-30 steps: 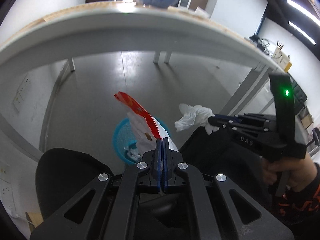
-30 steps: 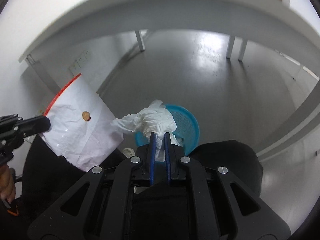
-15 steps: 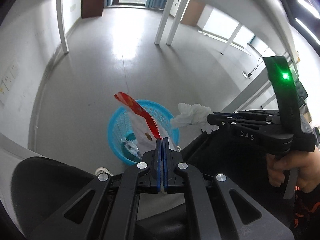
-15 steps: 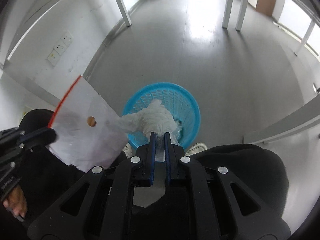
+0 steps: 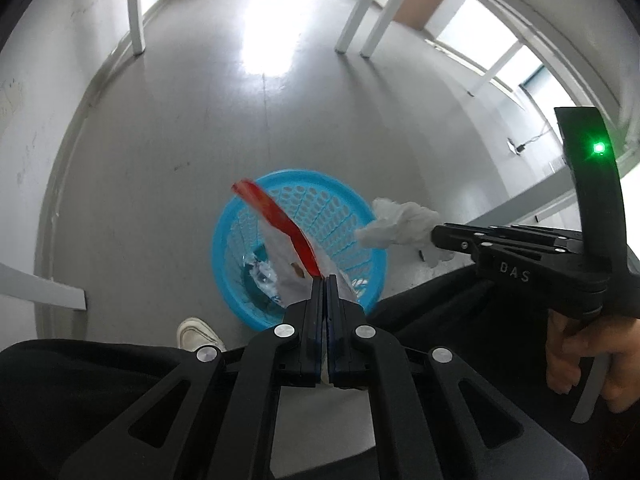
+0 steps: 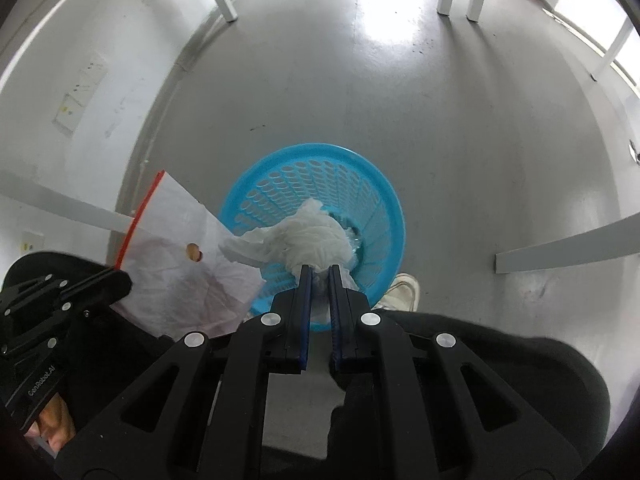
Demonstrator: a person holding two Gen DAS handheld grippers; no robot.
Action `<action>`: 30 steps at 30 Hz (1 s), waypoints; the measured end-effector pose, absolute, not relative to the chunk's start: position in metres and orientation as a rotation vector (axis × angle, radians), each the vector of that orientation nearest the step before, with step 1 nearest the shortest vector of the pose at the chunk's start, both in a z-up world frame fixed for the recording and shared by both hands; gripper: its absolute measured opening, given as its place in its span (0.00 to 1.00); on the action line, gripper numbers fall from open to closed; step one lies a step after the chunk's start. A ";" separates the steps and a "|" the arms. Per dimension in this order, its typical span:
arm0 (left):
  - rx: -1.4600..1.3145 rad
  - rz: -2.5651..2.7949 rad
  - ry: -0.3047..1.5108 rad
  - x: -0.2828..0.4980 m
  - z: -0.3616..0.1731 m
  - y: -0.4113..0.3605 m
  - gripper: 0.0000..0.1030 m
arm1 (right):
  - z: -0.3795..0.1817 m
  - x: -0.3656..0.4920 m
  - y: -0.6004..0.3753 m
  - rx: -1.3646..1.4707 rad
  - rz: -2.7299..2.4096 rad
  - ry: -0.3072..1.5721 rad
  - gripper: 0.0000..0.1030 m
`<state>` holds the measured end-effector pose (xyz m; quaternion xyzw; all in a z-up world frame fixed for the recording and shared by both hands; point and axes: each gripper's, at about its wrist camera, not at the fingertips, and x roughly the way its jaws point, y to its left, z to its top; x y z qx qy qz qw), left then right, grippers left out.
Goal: Collect trash
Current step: 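Open the left tool and the right tool to drop bag and tissue into the basket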
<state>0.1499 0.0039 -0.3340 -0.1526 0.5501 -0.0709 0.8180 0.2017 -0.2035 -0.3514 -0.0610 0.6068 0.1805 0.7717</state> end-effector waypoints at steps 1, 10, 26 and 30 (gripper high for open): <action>-0.336 -0.145 1.187 0.152 -0.339 0.005 0.01 | -0.358 0.207 -0.201 -0.132 0.385 1.328 0.08; -0.308 -0.146 1.275 0.183 -0.373 -0.007 0.01 | -0.410 0.244 -0.182 -0.157 0.349 1.435 0.08; -0.300 -0.149 1.430 0.219 -0.424 -0.007 0.01 | -0.480 0.286 -0.179 -0.152 0.259 1.603 0.08; -0.337 -0.135 1.418 0.221 -0.421 0.001 0.03 | -0.482 0.289 -0.184 -0.105 0.244 1.615 0.11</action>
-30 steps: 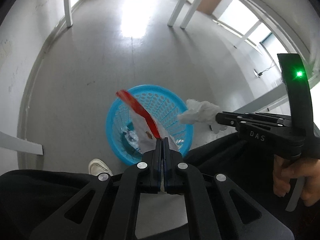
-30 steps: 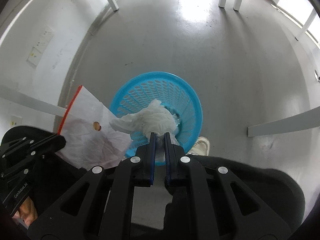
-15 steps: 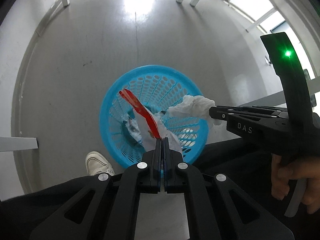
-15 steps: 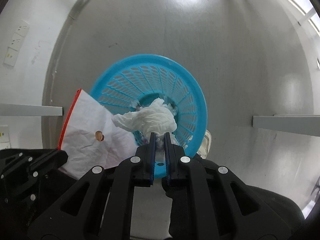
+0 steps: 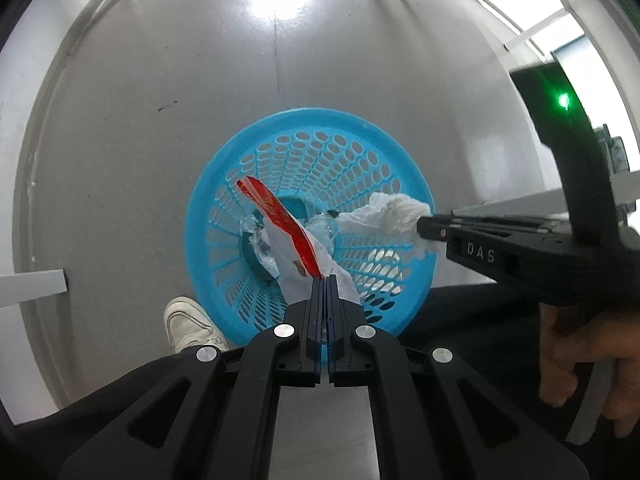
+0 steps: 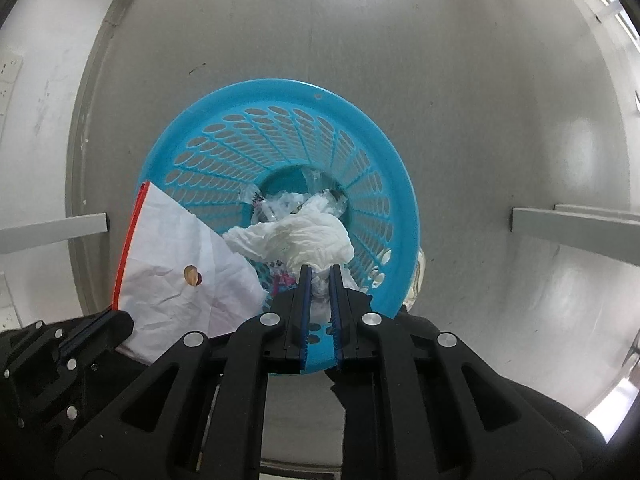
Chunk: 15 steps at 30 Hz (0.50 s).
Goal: Collect trash
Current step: 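Open the left tool and the right tool to drop bag and tissue into the basket, then raise both open tools from the basket back toward the table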
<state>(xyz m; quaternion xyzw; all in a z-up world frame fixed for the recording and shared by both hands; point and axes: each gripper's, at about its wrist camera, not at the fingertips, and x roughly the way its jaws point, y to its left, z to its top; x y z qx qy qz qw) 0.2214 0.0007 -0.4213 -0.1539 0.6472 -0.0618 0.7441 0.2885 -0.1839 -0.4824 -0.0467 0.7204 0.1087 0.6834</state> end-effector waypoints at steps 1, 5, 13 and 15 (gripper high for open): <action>-0.346 -0.125 1.420 0.224 -0.422 0.003 0.06 | -0.483 0.289 -0.185 -0.094 0.239 1.617 0.18; -0.340 -0.057 1.426 0.221 -0.421 0.014 0.24 | -0.486 0.288 -0.185 -0.088 0.232 1.627 0.29; -0.321 -0.029 1.404 0.215 -0.412 0.021 0.25 | -0.475 0.284 -0.190 -0.106 0.217 1.601 0.36; -0.325 -0.022 1.396 0.215 -0.410 0.022 0.24 | -0.469 0.280 -0.188 -0.110 0.227 1.586 0.36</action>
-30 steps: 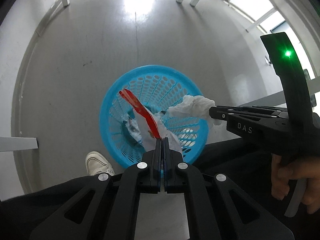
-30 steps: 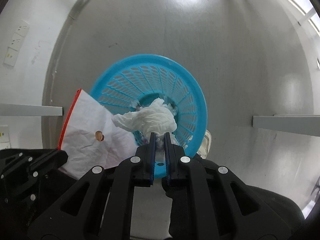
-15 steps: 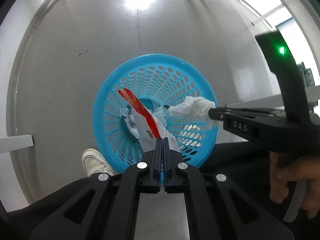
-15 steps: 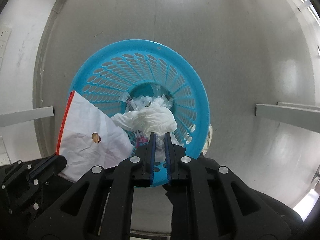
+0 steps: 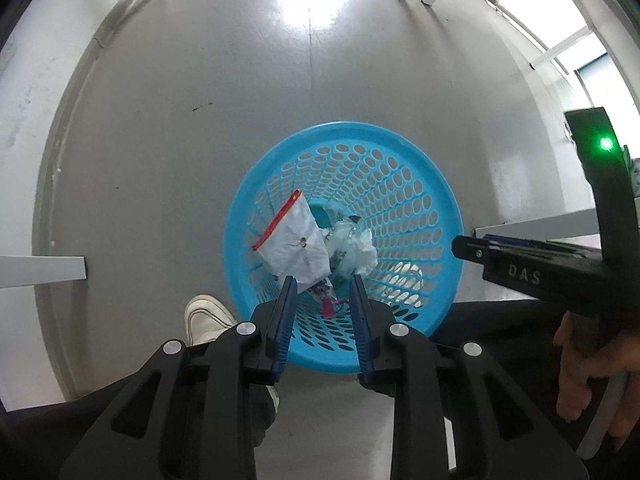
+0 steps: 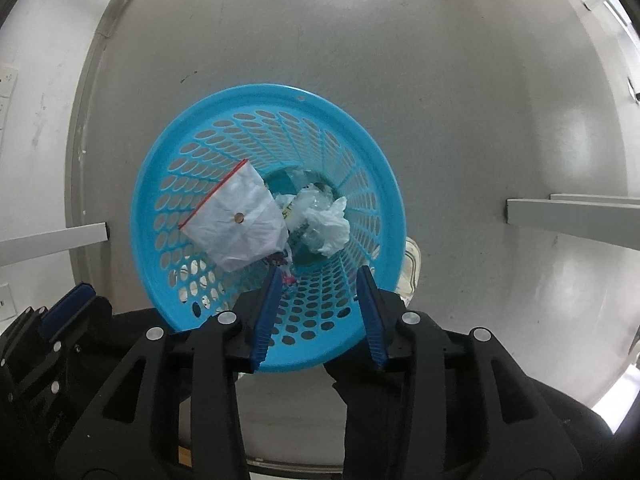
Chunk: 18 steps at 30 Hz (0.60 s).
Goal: Collect trash
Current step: 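Raise both open tools from the basket back toward the table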
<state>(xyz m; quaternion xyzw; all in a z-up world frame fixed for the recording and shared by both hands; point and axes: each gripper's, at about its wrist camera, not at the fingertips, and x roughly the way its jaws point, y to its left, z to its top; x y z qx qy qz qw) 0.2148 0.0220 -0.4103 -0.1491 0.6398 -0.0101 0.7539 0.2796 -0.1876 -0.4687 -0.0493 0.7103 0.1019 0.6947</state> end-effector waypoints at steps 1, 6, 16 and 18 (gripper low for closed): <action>-0.328 -0.024 1.402 0.216 -0.413 0.020 0.25 | -0.465 0.276 -0.186 -0.119 0.235 1.575 0.36; -0.326 0.010 1.381 0.209 -0.404 0.023 0.28 | -0.444 0.263 -0.184 -0.134 0.249 1.528 0.38; -0.298 0.071 1.286 0.185 -0.363 0.030 0.40 | -0.387 0.223 -0.185 -0.188 0.278 1.376 0.45; -0.284 0.093 1.255 0.180 -0.354 0.031 0.40 | -0.377 0.218 -0.186 -0.199 0.287 1.345 0.47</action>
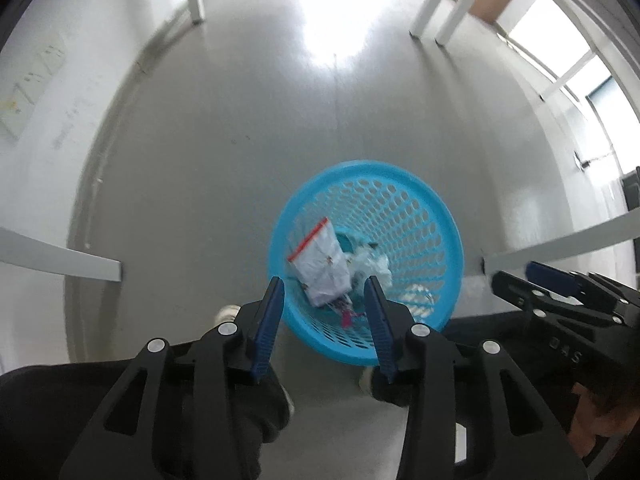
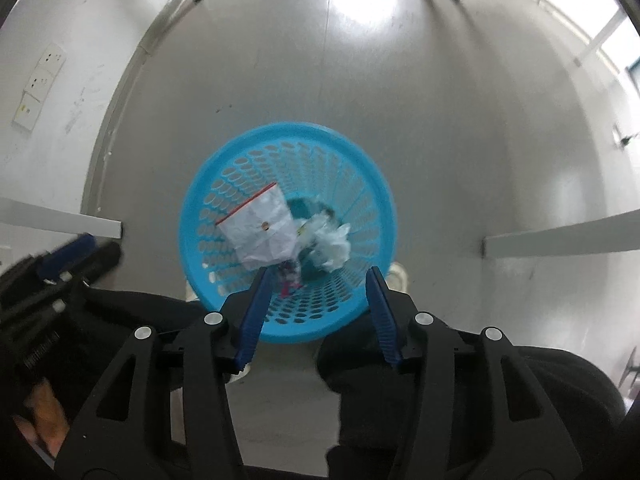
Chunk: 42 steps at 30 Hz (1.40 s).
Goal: Collect trash
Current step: 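Raise both open tools from the basket back toward the table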
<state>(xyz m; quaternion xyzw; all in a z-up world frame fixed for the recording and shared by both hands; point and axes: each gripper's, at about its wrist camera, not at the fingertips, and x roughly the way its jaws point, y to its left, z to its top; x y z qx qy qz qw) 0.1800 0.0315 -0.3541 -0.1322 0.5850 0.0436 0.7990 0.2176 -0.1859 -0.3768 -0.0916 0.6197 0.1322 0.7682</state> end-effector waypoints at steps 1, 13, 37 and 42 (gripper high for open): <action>-0.278 0.091 1.241 0.176 -0.348 0.032 0.40 | -0.371 0.215 -0.188 -0.195 0.292 1.335 0.47; -0.267 0.008 1.173 0.132 -0.298 0.018 0.49 | -0.293 0.145 -0.214 -0.145 0.400 1.159 0.57; -0.238 -0.083 0.763 0.026 -0.124 -0.011 0.79 | -0.131 0.066 -0.286 -0.010 0.422 0.765 0.67; -0.201 -0.093 0.662 0.022 -0.081 -0.018 0.84 | -0.085 0.064 -0.296 0.000 0.415 0.661 0.72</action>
